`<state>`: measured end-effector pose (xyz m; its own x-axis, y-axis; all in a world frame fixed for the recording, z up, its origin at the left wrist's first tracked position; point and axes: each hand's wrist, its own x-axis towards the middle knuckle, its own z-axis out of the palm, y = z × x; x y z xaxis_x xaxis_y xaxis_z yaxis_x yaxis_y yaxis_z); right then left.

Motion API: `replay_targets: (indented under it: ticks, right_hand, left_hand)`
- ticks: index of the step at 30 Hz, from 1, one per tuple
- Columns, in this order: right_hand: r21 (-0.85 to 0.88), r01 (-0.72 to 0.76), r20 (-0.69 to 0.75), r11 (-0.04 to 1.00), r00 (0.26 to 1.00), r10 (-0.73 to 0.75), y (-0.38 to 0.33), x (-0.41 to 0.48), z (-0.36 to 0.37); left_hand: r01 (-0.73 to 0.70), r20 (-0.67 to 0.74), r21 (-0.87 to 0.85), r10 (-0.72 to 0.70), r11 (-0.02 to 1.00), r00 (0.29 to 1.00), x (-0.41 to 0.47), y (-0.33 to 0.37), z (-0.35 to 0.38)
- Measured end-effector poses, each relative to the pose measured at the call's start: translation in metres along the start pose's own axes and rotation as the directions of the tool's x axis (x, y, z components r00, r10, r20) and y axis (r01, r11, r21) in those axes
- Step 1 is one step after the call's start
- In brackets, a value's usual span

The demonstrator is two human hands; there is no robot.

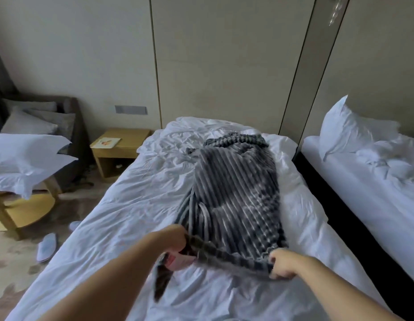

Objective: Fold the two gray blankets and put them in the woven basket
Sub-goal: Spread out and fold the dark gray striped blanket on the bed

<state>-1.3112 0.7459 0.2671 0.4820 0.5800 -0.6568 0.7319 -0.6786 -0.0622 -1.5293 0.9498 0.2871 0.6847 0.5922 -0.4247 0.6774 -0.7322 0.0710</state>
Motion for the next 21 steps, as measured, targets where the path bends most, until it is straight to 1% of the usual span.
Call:
replay_targets:
  ticks: [2,3,4,5,6,7,9,10,11,13,15,16,17,19,21]
  right_hand:
    - [0.073,0.108,0.014,0.991,0.994,-0.110,-0.010,0.001,-0.007]
    - [0.133,0.217,-0.031,0.967,0.976,-0.215,-0.021,-0.003,-0.010]
    - [0.217,0.369,-0.124,0.904,0.929,-0.350,-0.036,-0.011,-0.011]
    - [0.298,0.519,-0.256,0.801,0.852,-0.457,-0.051,-0.019,-0.011]
    - [0.350,0.608,-0.383,0.712,0.787,-0.484,-0.062,-0.022,-0.009]
    - [0.372,0.642,-0.485,0.670,0.750,-0.449,-0.070,-0.022,-0.007]
    - [0.420,0.604,-0.587,0.677,0.750,-0.304,-0.075,-0.028,-0.008]
    - [0.427,0.590,-0.624,0.685,0.741,-0.249,-0.072,-0.028,-0.009]
    - [0.405,0.587,-0.645,0.701,0.727,-0.236,-0.067,-0.029,-0.010]
    - [0.267,0.535,-0.642,0.802,0.719,-0.265,-0.051,-0.028,-0.010]
    - [0.115,0.386,-0.647,0.915,0.728,-0.226,-0.034,-0.023,-0.006]
    - [0.090,0.319,-0.667,0.944,0.723,-0.180,-0.024,-0.020,-0.003]
    - [0.094,0.266,-0.693,0.959,0.709,-0.129,-0.013,-0.017,-0.001]
    - [0.142,0.171,-0.729,0.975,0.685,-0.014,0.007,-0.015,0.001]
    - [0.228,0.113,-0.742,0.967,0.664,0.098,0.031,-0.012,0.000]
  left_hand:
    - [-0.036,-0.077,-0.126,0.026,0.991,0.997,-0.003,0.023,-0.013]
    - [-0.074,-0.117,-0.199,0.052,0.977,0.992,-0.005,0.036,-0.020]
    - [-0.118,-0.140,-0.289,0.079,0.950,0.987,-0.008,0.049,-0.027]
    - [-0.171,-0.162,-0.378,0.117,0.910,0.980,-0.012,0.060,-0.033]
    - [-0.225,-0.192,-0.432,0.154,0.874,0.969,-0.016,0.070,-0.037]
    - [-0.281,-0.228,-0.448,0.195,0.849,0.954,-0.020,0.077,-0.042]
    - [-0.376,-0.302,-0.453,0.258,0.808,0.918,-0.025,0.081,-0.048]
    - [-0.392,-0.317,-0.463,0.265,0.795,0.911,-0.025,0.079,-0.049]
    - [-0.392,-0.314,-0.479,0.263,0.786,0.912,-0.024,0.076,-0.049]
    - [-0.350,-0.258,-0.510,0.248,0.786,0.934,-0.022,0.070,-0.043]
    - [-0.307,-0.187,-0.550,0.244,0.777,0.952,-0.022,0.067,-0.037]
    - [-0.287,-0.150,-0.599,0.248,0.748,0.957,-0.024,0.065,-0.035]
    - [-0.263,-0.107,-0.667,0.260,0.697,0.960,-0.027,0.063,-0.034]
    - [-0.202,-0.048,-0.818,0.286,0.539,0.957,-0.036,0.053,-0.036]
    - [-0.164,-0.076,-0.924,0.253,0.347,0.965,-0.041,0.034,-0.044]
